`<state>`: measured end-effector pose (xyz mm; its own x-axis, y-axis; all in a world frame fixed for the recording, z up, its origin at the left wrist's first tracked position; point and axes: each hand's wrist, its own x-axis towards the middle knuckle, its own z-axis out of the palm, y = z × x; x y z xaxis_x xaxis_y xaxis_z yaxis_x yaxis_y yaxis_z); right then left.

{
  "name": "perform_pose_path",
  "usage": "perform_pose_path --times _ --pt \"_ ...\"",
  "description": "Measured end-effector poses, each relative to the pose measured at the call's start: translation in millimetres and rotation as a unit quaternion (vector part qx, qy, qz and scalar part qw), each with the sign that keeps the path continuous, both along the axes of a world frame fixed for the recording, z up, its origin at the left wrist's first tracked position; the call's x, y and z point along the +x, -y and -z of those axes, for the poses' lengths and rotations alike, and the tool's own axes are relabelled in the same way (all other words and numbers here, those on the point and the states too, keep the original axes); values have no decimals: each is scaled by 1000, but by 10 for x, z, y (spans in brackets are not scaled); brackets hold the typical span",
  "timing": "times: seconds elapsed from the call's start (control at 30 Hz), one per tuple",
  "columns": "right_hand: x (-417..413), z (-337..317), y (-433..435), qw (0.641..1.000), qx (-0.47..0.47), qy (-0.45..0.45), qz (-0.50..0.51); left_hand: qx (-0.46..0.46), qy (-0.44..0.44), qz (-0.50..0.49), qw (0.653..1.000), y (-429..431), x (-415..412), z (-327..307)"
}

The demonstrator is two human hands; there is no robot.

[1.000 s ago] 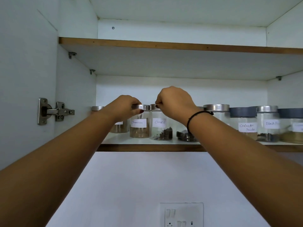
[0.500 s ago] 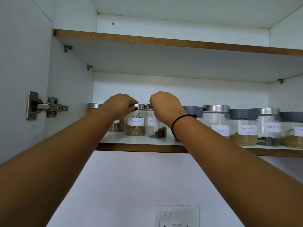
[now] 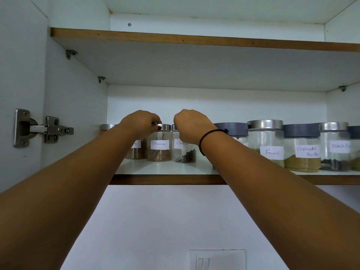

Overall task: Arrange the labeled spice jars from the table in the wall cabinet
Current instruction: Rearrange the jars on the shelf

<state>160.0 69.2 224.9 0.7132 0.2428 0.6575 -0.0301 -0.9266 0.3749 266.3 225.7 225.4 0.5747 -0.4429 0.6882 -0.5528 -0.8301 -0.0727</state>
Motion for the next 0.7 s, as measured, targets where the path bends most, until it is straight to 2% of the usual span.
perform_pose_path --times 0.7 --pt "496 63 147 996 75 -39 -13 -10 -17 -21 1000 108 317 65"
